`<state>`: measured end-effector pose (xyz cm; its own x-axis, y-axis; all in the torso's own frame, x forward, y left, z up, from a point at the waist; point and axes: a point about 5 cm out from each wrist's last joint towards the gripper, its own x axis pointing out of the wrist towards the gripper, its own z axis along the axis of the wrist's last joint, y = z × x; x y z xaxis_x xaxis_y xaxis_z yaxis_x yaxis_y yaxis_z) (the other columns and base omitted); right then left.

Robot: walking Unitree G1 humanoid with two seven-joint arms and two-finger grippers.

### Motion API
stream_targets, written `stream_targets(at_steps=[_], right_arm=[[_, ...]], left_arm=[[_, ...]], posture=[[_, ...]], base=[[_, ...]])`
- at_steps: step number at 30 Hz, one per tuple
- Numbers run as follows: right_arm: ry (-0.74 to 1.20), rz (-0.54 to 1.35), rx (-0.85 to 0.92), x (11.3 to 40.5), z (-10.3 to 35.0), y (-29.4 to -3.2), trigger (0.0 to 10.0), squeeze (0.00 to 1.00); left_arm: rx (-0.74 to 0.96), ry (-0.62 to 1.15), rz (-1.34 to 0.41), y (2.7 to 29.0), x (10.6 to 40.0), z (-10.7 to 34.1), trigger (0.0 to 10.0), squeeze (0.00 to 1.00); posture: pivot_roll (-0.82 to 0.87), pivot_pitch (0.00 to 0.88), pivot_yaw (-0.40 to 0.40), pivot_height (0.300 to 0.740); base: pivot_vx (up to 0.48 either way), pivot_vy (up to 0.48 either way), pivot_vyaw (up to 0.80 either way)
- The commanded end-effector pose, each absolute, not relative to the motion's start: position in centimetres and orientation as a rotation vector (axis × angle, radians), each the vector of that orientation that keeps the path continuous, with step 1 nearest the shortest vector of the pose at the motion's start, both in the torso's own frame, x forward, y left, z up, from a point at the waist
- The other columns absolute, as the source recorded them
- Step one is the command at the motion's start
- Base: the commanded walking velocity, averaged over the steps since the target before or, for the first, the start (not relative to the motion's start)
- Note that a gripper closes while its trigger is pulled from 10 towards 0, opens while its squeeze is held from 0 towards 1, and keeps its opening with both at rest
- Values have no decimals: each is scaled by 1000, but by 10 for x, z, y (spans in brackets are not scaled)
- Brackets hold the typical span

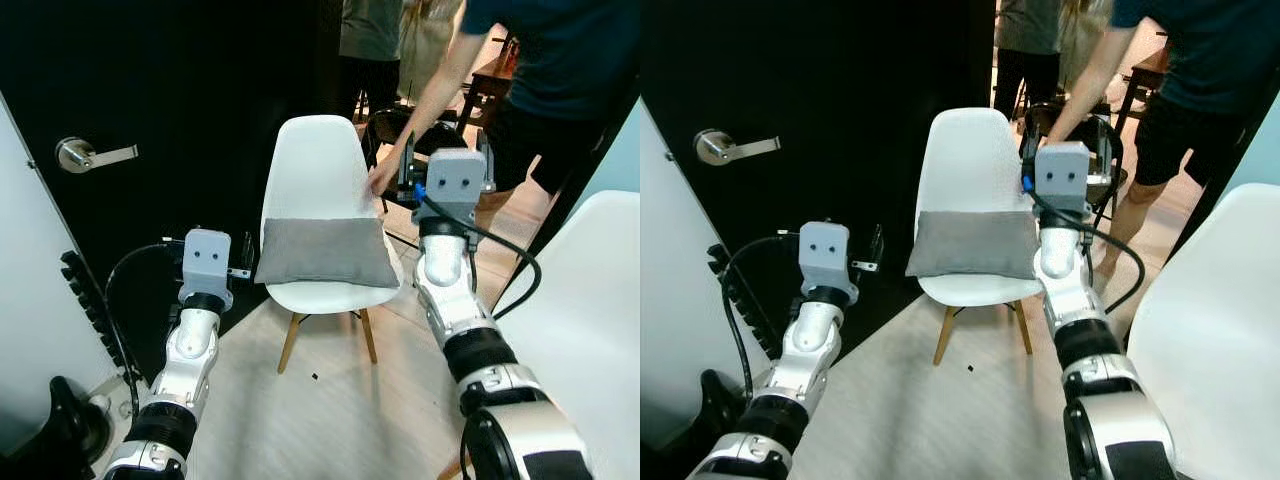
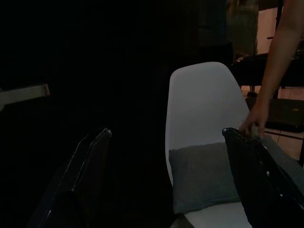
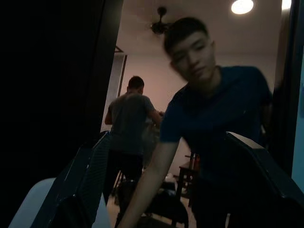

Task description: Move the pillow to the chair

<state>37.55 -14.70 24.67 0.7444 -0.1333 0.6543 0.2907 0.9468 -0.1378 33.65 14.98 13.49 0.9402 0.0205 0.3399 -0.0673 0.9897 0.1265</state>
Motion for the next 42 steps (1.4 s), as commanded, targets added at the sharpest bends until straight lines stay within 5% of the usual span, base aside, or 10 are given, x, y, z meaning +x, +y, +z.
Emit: stream_targets(at_steps=[1, 10, 16, 20, 24, 27, 42], right_arm=[[-679, -249, -254, 377, 246, -151, 10000, 0], [-609, -277, -222, 377, 228, -157, 10000, 0], [-268, -208, -202, 379, 167, -158, 10000, 0], [58, -117, -222, 357, 93, -157, 10000, 0], [174, -90, -206, 340, 62, -159, 10000, 0], [368, -70, -135, 314, 21, -162, 10000, 0], [677, 21, -185, 272, -28, -164, 10000, 0]], left_arm=[[148, -326, 52, 151, 334, 129, 10000, 0], [169, -316, 76, 158, 332, 126, 10000, 0], [218, -71, 60, 161, 333, 92, 10000, 0], [237, 161, 94, 167, 323, 55, 10000, 0], [214, 249, 54, 165, 315, 39, 10000, 0], [172, 499, -56, 155, 294, 1, 10000, 0], [239, 593, -80, 158, 276, -20, 10000, 0]], posture=[[42, 11, -71, 740], [43, 20, -73, 740], [38, 33, -66, 740], [34, 42, -56, 740], [23, 45, -45, 740], [11, 47, -34, 740], [-12, 89, -51, 740]], base=[[0, 0, 0], [0, 0, 0], [0, 0, 0], [0, 0, 0], [0, 0, 0], [0, 0, 0], [0, 0, 0]])
